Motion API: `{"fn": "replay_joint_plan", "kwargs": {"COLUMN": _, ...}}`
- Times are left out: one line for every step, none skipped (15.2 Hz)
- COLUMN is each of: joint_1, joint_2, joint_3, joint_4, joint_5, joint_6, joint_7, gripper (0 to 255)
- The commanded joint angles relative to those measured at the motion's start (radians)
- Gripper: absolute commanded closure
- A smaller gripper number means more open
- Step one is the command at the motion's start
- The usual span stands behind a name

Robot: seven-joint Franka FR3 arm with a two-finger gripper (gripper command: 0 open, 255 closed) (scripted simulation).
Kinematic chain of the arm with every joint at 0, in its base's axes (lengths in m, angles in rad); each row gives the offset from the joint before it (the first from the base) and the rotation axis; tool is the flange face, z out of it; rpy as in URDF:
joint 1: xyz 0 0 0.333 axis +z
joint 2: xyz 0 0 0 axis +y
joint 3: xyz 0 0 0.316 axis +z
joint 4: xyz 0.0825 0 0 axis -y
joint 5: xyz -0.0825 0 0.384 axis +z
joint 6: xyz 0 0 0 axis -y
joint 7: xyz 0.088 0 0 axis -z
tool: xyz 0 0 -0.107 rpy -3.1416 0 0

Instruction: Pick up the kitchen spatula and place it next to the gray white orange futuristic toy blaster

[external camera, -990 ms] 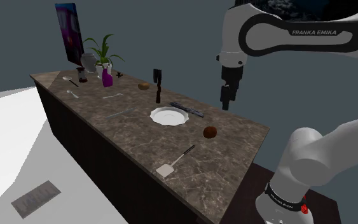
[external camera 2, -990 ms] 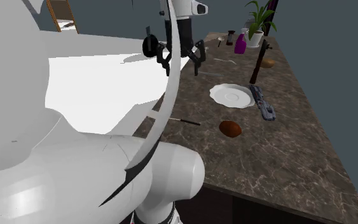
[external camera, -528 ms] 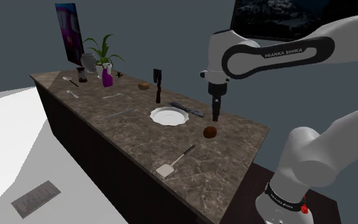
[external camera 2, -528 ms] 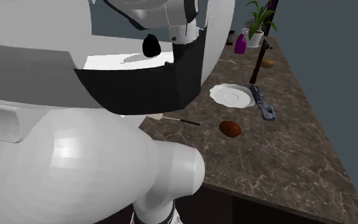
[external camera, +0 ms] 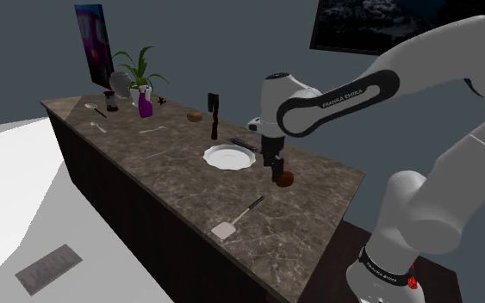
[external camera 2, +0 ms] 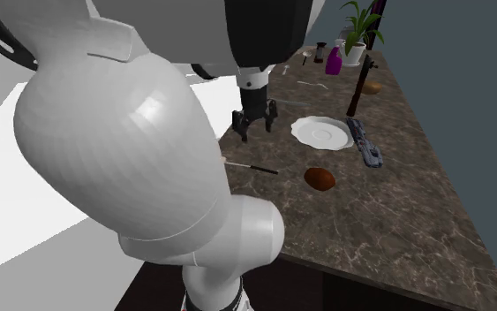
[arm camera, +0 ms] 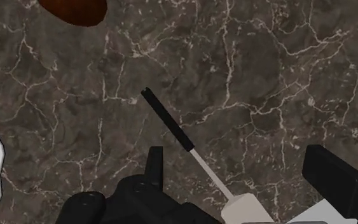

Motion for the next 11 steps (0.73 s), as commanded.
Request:
{"fn": "replay_joint_plan", "kwargs": {"joint_1": 0.026, "joint_2": 0.066, "joint_3": -0.013, "joint_4": -0.003, "joint_5": 0.002, "joint_6": 0.079, "joint_7": -0.097, "gripper": 0}}
{"fn": "replay_joint_plan", "kwargs": {"joint_1": 0.038, "joint_2": 0.098, "joint_3": -0.019, "joint_4": -0.003, "joint_5": 0.005, "joint_6": 0.114, "joint_7": -0.143, "gripper": 0}}
{"fn": "replay_joint_plan", "kwargs": {"joint_1": 0.051, "joint_2": 0.130, "joint_3": -0.023, "joint_4": -0.002, "joint_5": 0.009, "joint_6": 0.149, "joint_7": -0.189, "gripper": 0}}
{"fn": "replay_joint_plan", "kwargs": {"joint_1": 0.063, "joint_2": 0.163, "joint_3": -0.027, "joint_4": -0.001, "joint_5": 0.015, "joint_6": 0.183, "joint_7": -0.236, "gripper": 0}}
{"fn": "replay_joint_plan", "kwargs": {"joint_1": 0.074, "joint_2": 0.196, "joint_3": -0.029, "joint_4": 0.001, "joint_5": 0.021, "joint_6": 0.216, "joint_7": -0.282, "gripper": 0}}
{"fn": "replay_joint_plan", "kwargs": {"joint_1": 0.085, "joint_2": 0.228, "joint_3": -0.030, "joint_4": 0.003, "joint_5": 0.028, "joint_6": 0.249, "joint_7": -0.330, "gripper": 0}}
{"fn": "replay_joint_plan", "kwargs": {"joint_1": 0.096, "joint_2": 0.261, "joint_3": -0.030, "joint_4": 0.006, "joint_5": 0.036, "joint_6": 0.282, "joint_7": -0.377, "gripper": 0}}
{"fn": "replay_joint_plan", "kwargs": {"joint_1": 0.105, "joint_2": 0.294, "joint_3": -0.028, "joint_4": 0.010, "joint_5": 0.045, "joint_6": 0.313, "joint_7": -0.425, "gripper": 0}}
{"fn": "replay_joint_plan", "kwargs": {"joint_1": 0.114, "joint_2": 0.326, "joint_3": -0.025, "joint_4": 0.013, "joint_5": 0.055, "joint_6": 0.344, "joint_7": -0.473, "gripper": 0}}
{"fn": "replay_joint_plan", "kwargs": {"joint_1": 0.122, "joint_2": 0.358, "joint_3": -0.020, "joint_4": 0.017, "joint_5": 0.065, "joint_6": 0.374, "joint_7": -0.521, "gripper": 0}}
{"fn": "replay_joint_plan", "kwargs": {"joint_1": 0.127, "joint_2": 0.385, "joint_3": -0.015, "joint_4": 0.021, "joint_5": 0.074, "joint_6": 0.399, "joint_7": -0.560, "gripper": 0}}
